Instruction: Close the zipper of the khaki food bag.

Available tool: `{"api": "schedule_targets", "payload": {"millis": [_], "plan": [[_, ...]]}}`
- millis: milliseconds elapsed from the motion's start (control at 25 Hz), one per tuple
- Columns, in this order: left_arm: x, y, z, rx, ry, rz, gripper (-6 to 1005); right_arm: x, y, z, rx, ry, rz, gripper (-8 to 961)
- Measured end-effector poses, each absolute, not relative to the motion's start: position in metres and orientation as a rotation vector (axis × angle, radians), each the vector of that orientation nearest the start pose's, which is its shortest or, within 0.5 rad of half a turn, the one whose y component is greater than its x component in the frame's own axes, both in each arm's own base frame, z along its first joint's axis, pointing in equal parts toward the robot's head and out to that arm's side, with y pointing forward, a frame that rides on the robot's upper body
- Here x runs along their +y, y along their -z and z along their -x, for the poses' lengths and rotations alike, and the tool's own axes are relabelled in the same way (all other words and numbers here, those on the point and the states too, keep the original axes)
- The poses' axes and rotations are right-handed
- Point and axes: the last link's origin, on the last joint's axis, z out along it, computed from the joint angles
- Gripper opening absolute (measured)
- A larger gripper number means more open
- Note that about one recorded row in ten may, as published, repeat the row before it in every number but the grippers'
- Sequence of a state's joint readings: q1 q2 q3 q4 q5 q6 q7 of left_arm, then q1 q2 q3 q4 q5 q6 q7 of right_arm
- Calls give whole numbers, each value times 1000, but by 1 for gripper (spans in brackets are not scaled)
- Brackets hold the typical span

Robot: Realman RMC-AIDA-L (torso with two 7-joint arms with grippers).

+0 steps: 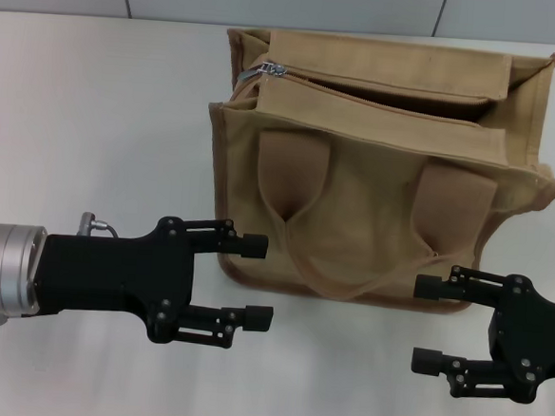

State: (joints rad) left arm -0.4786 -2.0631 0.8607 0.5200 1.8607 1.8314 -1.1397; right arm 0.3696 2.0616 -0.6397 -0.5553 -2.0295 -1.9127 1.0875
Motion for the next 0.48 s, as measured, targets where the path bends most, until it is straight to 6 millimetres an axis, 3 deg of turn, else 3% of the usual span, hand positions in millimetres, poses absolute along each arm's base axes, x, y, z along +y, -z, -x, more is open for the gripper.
{"api": "schedule_targets", "payload": {"millis": [480], "plan": [[269,21,246,-350,1030,2974,769,238,0,-287,444,-991,2875,793]]}}
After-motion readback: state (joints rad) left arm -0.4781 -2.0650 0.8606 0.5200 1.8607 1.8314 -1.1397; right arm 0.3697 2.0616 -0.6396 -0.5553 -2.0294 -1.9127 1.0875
